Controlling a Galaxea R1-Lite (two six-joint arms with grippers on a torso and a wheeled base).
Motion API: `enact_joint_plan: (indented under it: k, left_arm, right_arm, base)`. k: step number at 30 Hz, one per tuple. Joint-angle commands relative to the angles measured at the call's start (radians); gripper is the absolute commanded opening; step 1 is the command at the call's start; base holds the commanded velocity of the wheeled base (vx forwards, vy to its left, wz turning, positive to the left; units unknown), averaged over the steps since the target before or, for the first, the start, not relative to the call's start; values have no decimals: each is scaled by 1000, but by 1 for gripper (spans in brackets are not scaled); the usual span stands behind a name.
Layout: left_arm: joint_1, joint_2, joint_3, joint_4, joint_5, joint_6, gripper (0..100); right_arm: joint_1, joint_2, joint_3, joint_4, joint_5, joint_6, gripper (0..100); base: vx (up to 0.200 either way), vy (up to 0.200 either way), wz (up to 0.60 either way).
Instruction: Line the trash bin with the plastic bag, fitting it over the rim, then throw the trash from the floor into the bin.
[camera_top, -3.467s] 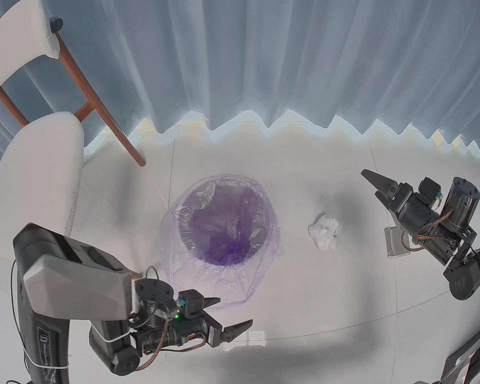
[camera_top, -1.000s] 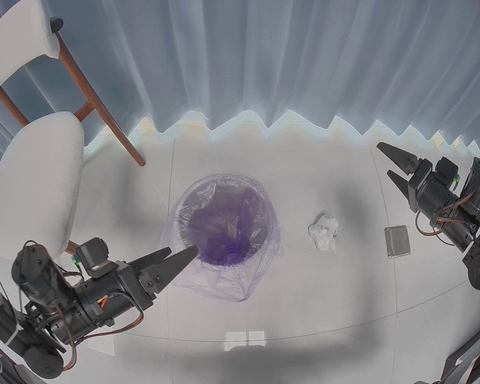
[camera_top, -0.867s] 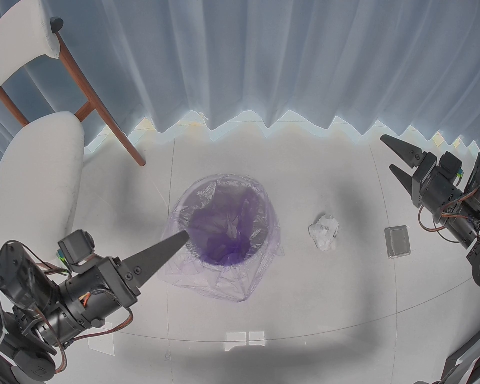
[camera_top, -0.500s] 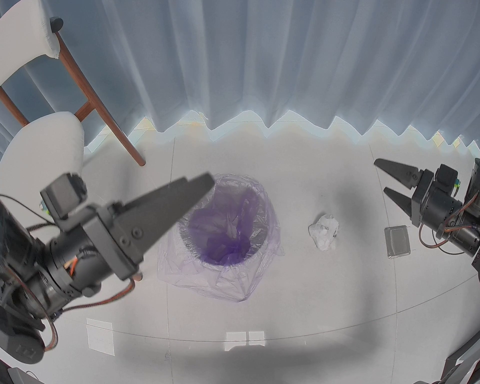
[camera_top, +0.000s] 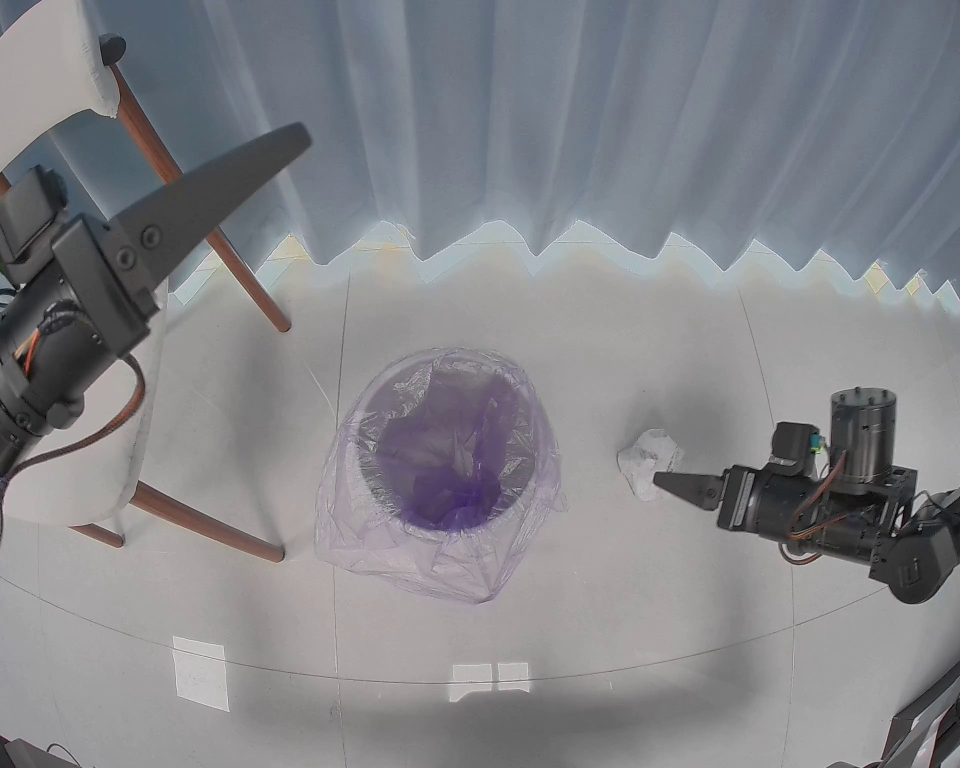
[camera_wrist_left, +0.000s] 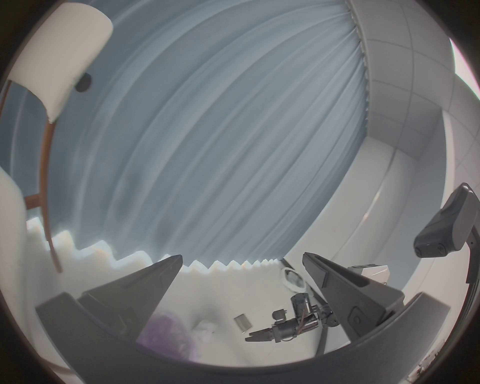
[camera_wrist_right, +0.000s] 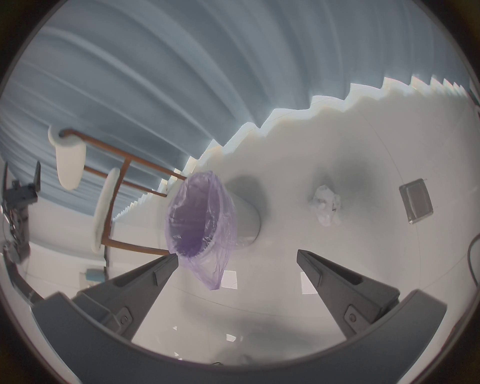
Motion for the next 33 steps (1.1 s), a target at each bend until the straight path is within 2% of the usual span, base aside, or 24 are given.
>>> enact_joint_plan:
  k: [1, 2, 3, 4, 5, 9, 16, 20, 26, 29, 33]
  left_arm:
    - [170, -158, -30, 191, -40, -12, 100]
    - [196, -186, -36, 255, -80, -22, 100]
    - [199, -189, -38, 263, -85, -24, 100]
    - [223, -238, -39, 338, -162, -62, 100]
    - [231, -264, -44, 364, -203, -94, 100]
    - [259, -299, -47, 385, -292, -160, 100]
    - [271, -302, -49, 382, -300, -159, 100]
    - [240, -309, -53, 373, -303, -156, 100]
    - [236, -312, -50, 356, -303, -154, 100]
    - [232, -313, -44, 356, -304, -140, 100]
    - [229, -310, -41, 356, -303, -113, 100]
  right_arm:
    - [97, 217, -54, -70, -81, -76, 100]
    - [107, 239, -67, -99, -92, -93, 100]
    - [108, 240, -69, -102, -95, -94, 100]
    - [114, 262, -87, -119, -115, -113, 100]
    - [125, 271, -96, -119, -124, -121, 100]
    - [148, 295, -104, -130, -131, -154, 100]
    - [163, 341, -119, -183, -144, -199, 100]
    - [163, 384, -169, -188, -157, -216, 100]
    - [186, 410, -212, -196, -167, -236, 100]
    - [209, 449, -258, -219, -222, -256, 100]
    - [220, 489, -293, -254, -254, -275, 100]
  base:
    - [0, 0, 0]
    - [200, 0, 0]
    - [200, 0, 0]
    - [200, 0, 0]
    - [200, 0, 0]
    - [200, 0, 0]
    - [200, 0, 0]
    - [0, 0, 0]
    - [0, 0, 0]
    - [0, 0, 0]
    - [0, 0, 0]
